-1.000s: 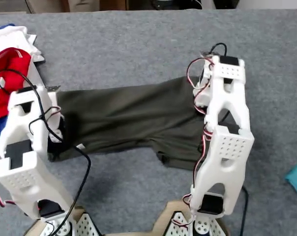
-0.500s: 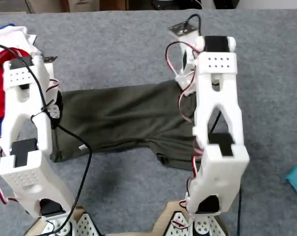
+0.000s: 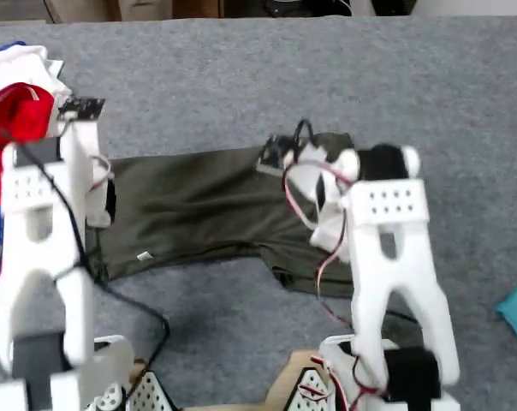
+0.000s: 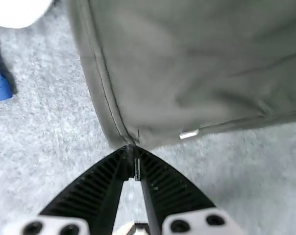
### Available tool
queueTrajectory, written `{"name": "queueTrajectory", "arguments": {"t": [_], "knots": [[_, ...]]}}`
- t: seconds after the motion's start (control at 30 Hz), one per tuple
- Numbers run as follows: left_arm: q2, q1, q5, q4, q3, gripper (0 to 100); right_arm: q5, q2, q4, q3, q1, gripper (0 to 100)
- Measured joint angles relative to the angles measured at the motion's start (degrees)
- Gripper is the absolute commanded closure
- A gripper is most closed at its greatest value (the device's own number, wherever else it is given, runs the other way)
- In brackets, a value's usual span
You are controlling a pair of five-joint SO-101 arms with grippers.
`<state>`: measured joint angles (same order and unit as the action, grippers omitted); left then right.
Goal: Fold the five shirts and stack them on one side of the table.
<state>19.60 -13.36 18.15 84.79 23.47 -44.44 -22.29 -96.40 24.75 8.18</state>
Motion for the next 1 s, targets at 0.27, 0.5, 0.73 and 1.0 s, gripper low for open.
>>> {"name": "queueTrajectory", "arguments": {"t": [0.27,0.5,0.73,1.0], "knots": [[15.3,-0.1,-6.7,-38.4,33.1,98,-2.9,-6.7,8.5,19.1,5.8,97.4],[15.6,-3.6,-15.7,-63.1,44.1,98,-4.6,-10.1,8.8,22.5,8.3,79.7],[15.6,-5.0,-16.1,-67.5,44.8,98,-5.0,-10.3,9.1,23.7,8.3,79.6],[15.6,-5.1,-16.2,-67.5,44.8,98,-5.0,-10.3,19.1,33.9,11.3,79.6]]}}
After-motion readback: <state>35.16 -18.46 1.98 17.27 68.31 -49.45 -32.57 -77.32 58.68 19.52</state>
